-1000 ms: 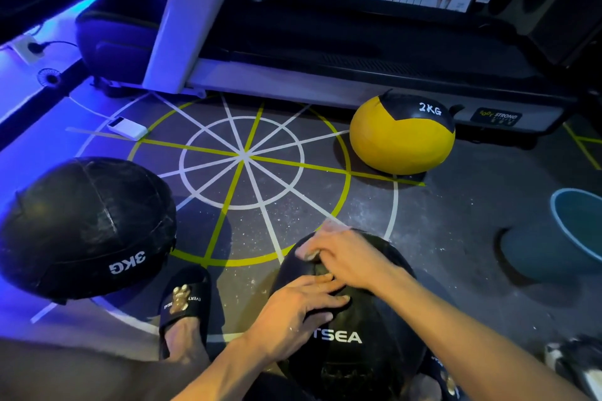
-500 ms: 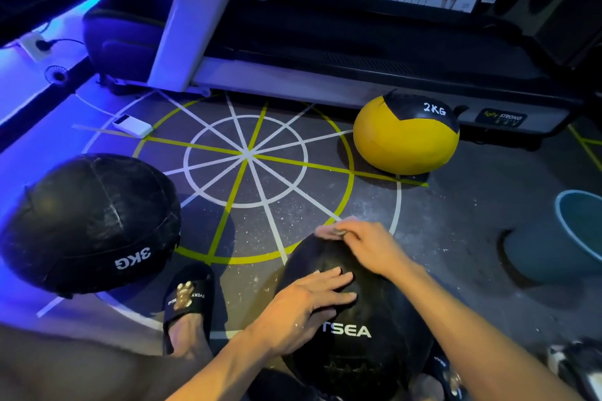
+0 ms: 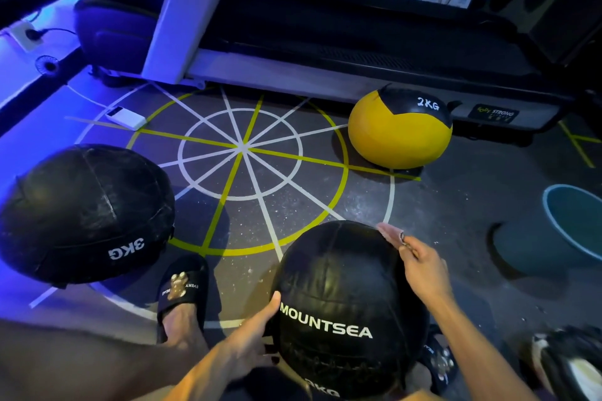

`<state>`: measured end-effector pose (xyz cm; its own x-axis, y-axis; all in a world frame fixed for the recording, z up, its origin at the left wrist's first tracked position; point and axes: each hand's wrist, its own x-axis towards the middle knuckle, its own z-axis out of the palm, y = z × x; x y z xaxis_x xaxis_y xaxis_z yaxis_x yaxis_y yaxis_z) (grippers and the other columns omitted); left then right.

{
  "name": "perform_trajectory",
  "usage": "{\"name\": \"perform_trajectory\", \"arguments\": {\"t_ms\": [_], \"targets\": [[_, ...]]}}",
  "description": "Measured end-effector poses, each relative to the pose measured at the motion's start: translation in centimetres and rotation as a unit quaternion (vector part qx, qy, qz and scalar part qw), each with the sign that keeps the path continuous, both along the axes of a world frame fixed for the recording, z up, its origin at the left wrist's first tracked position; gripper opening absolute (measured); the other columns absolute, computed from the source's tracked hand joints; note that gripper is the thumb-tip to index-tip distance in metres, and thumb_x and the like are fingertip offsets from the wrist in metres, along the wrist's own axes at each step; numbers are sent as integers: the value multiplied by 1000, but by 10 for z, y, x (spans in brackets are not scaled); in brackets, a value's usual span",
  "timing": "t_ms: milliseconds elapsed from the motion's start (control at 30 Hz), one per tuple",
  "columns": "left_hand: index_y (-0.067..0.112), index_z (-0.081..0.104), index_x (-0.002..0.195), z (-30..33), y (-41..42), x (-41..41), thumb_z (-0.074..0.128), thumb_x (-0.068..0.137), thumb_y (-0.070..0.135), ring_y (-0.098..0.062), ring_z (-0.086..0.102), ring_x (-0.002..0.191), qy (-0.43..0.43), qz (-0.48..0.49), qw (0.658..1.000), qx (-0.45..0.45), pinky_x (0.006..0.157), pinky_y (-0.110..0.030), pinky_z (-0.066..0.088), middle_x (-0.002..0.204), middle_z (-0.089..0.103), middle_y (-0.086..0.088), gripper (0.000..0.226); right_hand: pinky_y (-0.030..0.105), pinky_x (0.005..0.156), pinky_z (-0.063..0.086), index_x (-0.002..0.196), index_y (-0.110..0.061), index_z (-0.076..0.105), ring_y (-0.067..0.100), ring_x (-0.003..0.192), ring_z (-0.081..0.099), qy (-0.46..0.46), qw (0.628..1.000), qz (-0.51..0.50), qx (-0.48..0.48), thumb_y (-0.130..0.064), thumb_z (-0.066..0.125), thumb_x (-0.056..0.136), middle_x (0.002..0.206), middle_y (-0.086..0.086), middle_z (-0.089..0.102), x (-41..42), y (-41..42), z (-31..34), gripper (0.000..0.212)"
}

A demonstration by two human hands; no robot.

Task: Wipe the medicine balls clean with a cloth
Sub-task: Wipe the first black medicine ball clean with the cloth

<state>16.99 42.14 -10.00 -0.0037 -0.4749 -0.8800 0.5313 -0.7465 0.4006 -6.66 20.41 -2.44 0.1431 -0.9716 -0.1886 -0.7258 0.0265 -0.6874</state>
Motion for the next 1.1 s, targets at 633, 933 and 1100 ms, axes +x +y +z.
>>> {"name": "perform_trajectory", "arguments": {"t_ms": [633, 933, 1100], "targets": [[19, 55, 139, 39, -36, 104, 76, 52, 87, -17, 63, 117, -399, -1, 911, -103, 102, -36, 50, 132, 63, 2, 112, 30, 83, 50, 117, -23, 74, 12, 93, 62, -229, 966, -83, 80, -12, 55, 104, 107, -9, 73, 76, 44, -54, 26], [12, 38, 127, 17, -49, 96, 87, 54, 74, -22, 60, 114, -448, -40, 885, -119, 90, -34, 50, 127, 55, -6, 108, 36, 89, 46, 130, -33, 70, 27, 111, 64, -132, 979, -152, 33, -26, 51, 106, 124, 0, 70, 92, 44, -50, 31], [10, 34, 136, 14, -46, 94, 83, 52, 81, -20, 60, 112, -457, -33, 880, -126, 97, -40, 51, 134, 50, -2, 120, 28, 116, 37, 137, -32, 64, 3, 144, 38, -84, 972, 149, -163, -13, 59, 102, 148, -21, 49, 136, 56, -37, 40]]}}
